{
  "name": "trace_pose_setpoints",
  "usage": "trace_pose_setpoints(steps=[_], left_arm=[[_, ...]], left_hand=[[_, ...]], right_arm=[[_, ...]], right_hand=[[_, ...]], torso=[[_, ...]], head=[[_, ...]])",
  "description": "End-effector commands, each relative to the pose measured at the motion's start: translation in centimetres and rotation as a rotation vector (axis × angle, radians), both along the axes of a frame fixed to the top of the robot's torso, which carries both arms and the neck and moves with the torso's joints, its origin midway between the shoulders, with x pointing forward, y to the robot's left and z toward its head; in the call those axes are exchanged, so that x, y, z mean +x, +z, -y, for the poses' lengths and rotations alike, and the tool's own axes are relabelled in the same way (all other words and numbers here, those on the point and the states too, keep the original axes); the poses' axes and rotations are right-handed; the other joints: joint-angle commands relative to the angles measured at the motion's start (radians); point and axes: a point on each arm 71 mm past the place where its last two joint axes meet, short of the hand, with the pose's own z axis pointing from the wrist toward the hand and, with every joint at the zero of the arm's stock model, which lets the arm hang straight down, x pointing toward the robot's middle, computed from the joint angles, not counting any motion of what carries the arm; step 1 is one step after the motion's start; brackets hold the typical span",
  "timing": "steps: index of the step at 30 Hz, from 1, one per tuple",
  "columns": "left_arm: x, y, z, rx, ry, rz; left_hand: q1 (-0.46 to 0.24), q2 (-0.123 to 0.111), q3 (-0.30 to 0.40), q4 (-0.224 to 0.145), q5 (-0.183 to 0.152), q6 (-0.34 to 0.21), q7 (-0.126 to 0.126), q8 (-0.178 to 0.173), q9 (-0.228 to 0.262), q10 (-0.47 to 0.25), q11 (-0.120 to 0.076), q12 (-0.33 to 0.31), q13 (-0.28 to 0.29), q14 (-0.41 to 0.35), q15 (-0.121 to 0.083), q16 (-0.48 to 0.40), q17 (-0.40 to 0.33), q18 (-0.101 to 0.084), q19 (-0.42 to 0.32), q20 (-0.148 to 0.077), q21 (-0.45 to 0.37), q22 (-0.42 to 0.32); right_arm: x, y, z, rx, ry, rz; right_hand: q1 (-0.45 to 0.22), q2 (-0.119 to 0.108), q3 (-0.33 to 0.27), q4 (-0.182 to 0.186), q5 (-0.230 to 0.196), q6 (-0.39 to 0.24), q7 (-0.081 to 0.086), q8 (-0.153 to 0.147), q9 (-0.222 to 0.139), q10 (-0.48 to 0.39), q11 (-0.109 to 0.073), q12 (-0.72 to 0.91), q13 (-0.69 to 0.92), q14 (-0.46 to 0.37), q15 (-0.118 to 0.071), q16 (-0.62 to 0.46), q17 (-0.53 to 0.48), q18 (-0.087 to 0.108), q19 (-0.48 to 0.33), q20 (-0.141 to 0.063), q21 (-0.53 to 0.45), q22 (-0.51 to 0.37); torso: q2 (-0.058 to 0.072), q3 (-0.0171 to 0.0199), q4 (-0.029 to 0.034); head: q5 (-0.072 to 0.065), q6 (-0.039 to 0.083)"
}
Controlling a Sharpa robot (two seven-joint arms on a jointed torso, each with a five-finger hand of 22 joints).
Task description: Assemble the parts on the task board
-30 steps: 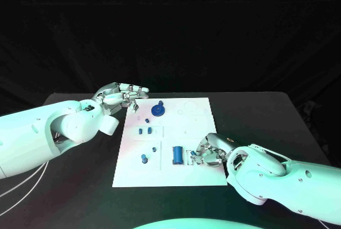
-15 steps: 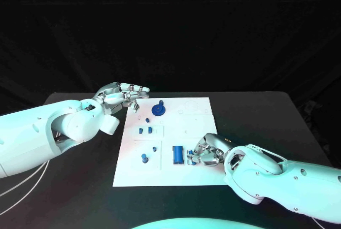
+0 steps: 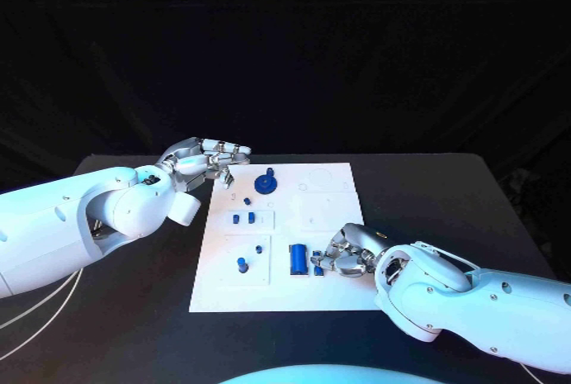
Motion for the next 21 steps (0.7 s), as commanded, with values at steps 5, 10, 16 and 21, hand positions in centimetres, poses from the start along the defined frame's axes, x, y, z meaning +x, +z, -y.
trace_pose_setpoints(steps=[5, 10, 16, 21], left_arm=[[-0.1, 0.1, 0.3, -0.005, -0.025, 0.001], [-0.1, 0.1, 0.3, -0.005, -0.025, 0.0], [-0.1, 0.1, 0.2, -0.004, -0.024, 0.0], [-0.1, 0.1, 0.1, -0.003, -0.021, 0.0]], left_hand=[[-0.007, 0.003, -0.003, 0.002, 0.003, -0.007, -0.002, -0.006, -0.002, -0.01, 0.002, 0.003, 0.002, -0.009, 0.0, 0.002, -0.003, 0.015, -0.001, 0.005, -0.007, -0.005], [-0.007, 0.003, -0.003, 0.002, 0.003, -0.007, -0.002, -0.006, -0.002, -0.01, 0.002, 0.003, 0.002, -0.009, 0.0, 0.002, -0.003, 0.015, -0.001, 0.005, -0.007, -0.005], [-0.007, 0.003, -0.003, 0.002, 0.003, -0.007, -0.002, -0.006, -0.002, -0.01, 0.002, 0.003, 0.002, -0.009, 0.0, 0.002, -0.003, 0.015, -0.001, 0.005, -0.007, -0.005], [-0.007, 0.003, -0.003, 0.002, 0.003, -0.007, -0.002, -0.006, -0.002, -0.01, 0.002, 0.003, 0.002, -0.009, 0.0, 0.002, -0.003, 0.015, -0.001, 0.005, -0.007, -0.005]], right_arm=[[0.0, -0.1, -0.1, -0.004, 0.005, -0.002], [-0.1, 0.0, 0.0, -0.003, 0.008, 0.002], [-0.5, 0.3, 0.4, -0.005, 0.017, 0.017], [-1.0, 0.6, 1.0, -0.011, 0.033, 0.026]], right_hand=[[-0.012, 0.01, -0.057, 0.031, -0.073, -0.004, 0.005, 0.001, 0.004, 0.007, 0.002, 0.002, 0.1, 0.086, -0.009, 0.002, 0.176, -0.007, 0.108, -0.006, 0.004, 0.263], [-0.012, 0.01, -0.064, 0.033, -0.076, -0.004, 0.005, 0.002, 0.004, 0.007, 0.002, 0.003, 0.1, 0.086, -0.009, 0.002, 0.176, -0.007, 0.108, -0.006, 0.004, 0.263], [0.029, 0.013, -0.076, 0.016, -0.072, -0.004, 0.004, 0.005, 0.006, 0.008, 0.001, 0.007, 0.103, 0.086, -0.01, 0.003, 0.178, -0.007, 0.108, -0.007, 0.004, 0.263], [0.058, 0.011, -0.09, 0.001, -0.074, -0.006, 0.004, 0.006, 0.008, 0.008, 0.001, 0.006, 0.103, 0.086, -0.01, 0.003, 0.178, -0.007, 0.108, -0.007, 0.004, 0.263]], torso=[[0.0, -0.0004, -0.0003], [0.0, -0.0001, -0.0001], [0.0, 0.0005, 0.0004], [0.0, 0.0005, -0.0007]], head=[[0.001, 0.001], [0.001, 0.0], [0.002, 0.001], [0.004, 0.0]])
